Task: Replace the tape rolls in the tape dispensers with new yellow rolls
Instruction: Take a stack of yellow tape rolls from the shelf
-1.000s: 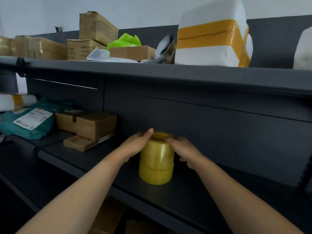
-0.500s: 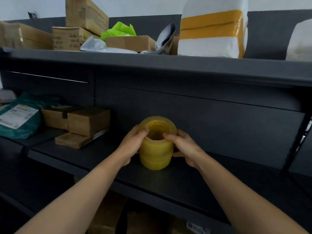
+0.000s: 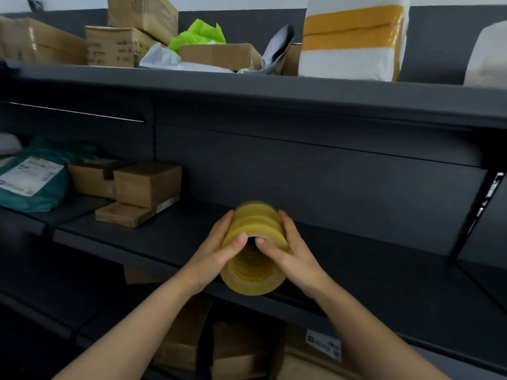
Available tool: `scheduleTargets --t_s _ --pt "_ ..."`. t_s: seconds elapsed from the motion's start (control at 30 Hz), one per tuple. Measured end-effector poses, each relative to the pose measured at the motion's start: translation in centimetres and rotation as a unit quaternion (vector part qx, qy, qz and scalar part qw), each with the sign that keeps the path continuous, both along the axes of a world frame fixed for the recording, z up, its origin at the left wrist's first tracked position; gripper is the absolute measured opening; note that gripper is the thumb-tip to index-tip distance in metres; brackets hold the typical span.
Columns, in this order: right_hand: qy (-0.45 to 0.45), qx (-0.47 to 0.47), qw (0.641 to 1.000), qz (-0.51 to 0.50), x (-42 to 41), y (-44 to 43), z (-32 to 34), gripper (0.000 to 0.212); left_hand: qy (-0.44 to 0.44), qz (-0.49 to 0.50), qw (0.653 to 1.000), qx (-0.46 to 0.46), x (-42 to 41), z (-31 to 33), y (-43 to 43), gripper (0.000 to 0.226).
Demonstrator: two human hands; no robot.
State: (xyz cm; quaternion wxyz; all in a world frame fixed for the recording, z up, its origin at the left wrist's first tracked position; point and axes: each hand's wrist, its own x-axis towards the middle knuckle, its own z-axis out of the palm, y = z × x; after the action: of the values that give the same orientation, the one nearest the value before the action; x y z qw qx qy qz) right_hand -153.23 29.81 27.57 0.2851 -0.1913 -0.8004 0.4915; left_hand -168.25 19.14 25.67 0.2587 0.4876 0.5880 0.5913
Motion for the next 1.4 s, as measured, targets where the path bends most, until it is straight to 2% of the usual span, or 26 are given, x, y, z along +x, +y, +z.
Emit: scheduleTargets --t_s 0.13,0.27,0.47,0.6,0.83,0.93,1.03,1.4 --pt "-0.005 -0.023 1.000 0.017 0.8 -0.6 -0.2 0.108 0.001 -0.008 1.000 0.004 0.5 0.0 -0.5 0.125" --pt "0.016 -0.054 0.998 -0.017 0.8 -1.4 -0.7 0.113 -0.043 -0.001 0.999 0.024 1.1 -0.2 -0.5 0.120" --pt "0.069 -0.134 0.986 -0.065 0.4 -2.4 -1.4 0.094 -0.118 0.020 0.991 0.058 2.0 -0.3 0.3 0.065" --pt "0.091 -0.188 0.974 -0.091 0.2 -2.8 -1.2 0.058 -0.168 0.048 0.981 0.079 3.0 -0.4 0.3 0.042" --pt "0.162 -0.196 0.959 -0.122 1.8 -4.8 -1.6 0.027 -0.172 0.058 0.975 0.132 5.1 -0.7 -1.2 0.037" --pt "0.194 -0.188 0.952 -0.145 3.1 -6.0 -1.9 0.029 -0.146 0.041 0.976 0.155 6.5 -0.4 -1.9 0.032" --pt "0.216 -0.162 0.948 -0.168 5.2 -7.0 -2.1 0.030 -0.137 0.009 0.977 0.166 8.2 -0.2 -2.4 0.039" --pt "0.240 -0.078 0.923 -0.290 16.6 -10.6 -3.2 0.042 -0.127 -0.124 0.970 0.166 18.3 -1.2 -2.4 0.043"
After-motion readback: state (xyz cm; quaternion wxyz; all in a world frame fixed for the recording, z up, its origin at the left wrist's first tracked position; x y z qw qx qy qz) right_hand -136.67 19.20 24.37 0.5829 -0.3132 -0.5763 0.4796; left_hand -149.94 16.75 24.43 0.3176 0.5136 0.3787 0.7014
